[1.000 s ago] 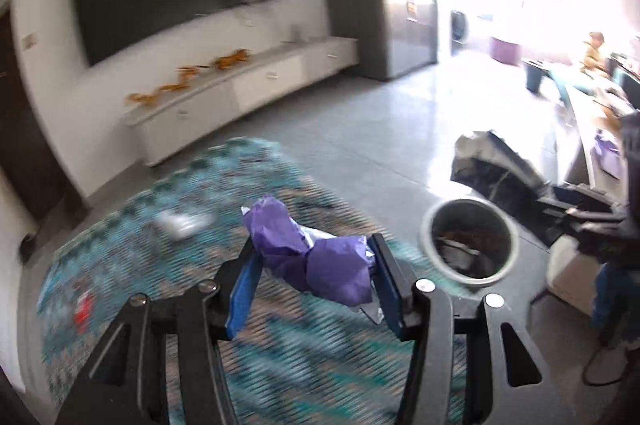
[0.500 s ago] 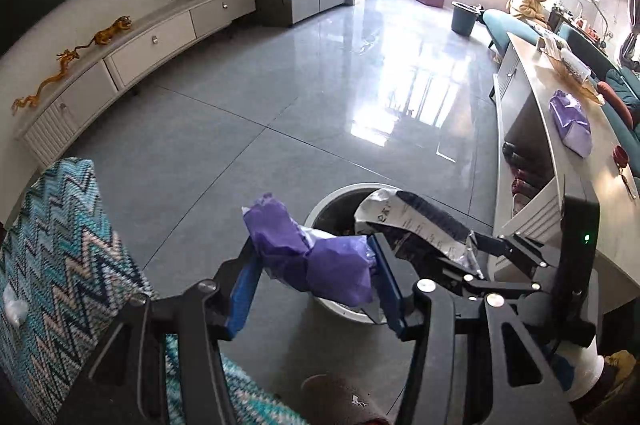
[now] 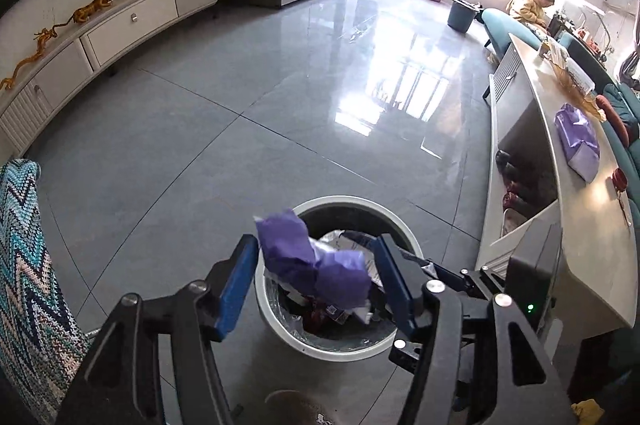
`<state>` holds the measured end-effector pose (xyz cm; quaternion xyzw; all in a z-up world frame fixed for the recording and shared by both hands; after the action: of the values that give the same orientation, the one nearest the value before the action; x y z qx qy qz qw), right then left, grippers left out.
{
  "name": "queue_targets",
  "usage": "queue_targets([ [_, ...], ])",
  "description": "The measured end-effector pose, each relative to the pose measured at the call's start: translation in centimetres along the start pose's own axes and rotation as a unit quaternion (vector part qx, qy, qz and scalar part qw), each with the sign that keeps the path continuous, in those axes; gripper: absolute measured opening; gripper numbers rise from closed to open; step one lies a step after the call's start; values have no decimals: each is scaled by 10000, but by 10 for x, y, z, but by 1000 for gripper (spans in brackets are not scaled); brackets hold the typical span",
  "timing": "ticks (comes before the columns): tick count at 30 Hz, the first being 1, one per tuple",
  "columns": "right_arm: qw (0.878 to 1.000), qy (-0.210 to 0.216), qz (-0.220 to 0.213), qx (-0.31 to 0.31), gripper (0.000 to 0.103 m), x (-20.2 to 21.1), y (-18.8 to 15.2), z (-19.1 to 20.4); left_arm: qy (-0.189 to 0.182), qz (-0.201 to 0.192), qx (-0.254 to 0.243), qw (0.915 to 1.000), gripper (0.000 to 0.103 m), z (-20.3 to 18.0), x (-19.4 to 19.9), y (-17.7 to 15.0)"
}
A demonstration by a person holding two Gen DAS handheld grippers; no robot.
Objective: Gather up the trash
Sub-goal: 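Move both tools back over the blanket toward the bottle and tissue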
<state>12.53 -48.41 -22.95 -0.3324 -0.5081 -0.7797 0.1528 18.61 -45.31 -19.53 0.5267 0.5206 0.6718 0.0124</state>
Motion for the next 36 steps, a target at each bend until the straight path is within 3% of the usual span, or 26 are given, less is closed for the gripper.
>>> queue_targets([
  [6, 9999, -119, -47, -44, 69, 11, 0, -6, -272, -69, 267, 9993, 65, 4, 12, 5],
  [13, 9997, -96, -207, -76, 70, 33, 14, 3, -248, -250, 308, 9989, 65, 19, 49, 4],
  [18, 9988, 217, -421, 79, 70, 63, 32, 32, 92, -553, 155, 9983, 65, 40, 94, -1],
  [25, 9916, 796, -860, 540, 70, 115, 57, 104, 586, -1027, 268, 9926, 65, 90, 174, -16],
  [31, 9783, 1402, -1160, 991, 70, 156, 60, 178, 1324, -1532, 410, 9784, 65, 130, 255, -44],
  [36, 9670, 1802, -1266, 1281, 70, 180, 55, 227, 2004, -1840, 592, 9605, 65, 162, 311, -76],
])
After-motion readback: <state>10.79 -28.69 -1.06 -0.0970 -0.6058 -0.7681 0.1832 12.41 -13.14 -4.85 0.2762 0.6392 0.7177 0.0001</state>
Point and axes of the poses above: each gripper's, at about its wrist camera, not at the fingertips, and x roughly against the way its jaws point, z to its left, y to its top, the point moved 6 cm from there along -x, roughly the way its jaws point, and after that the axes turned 13 degrees about -z, right-handed, at the moved point
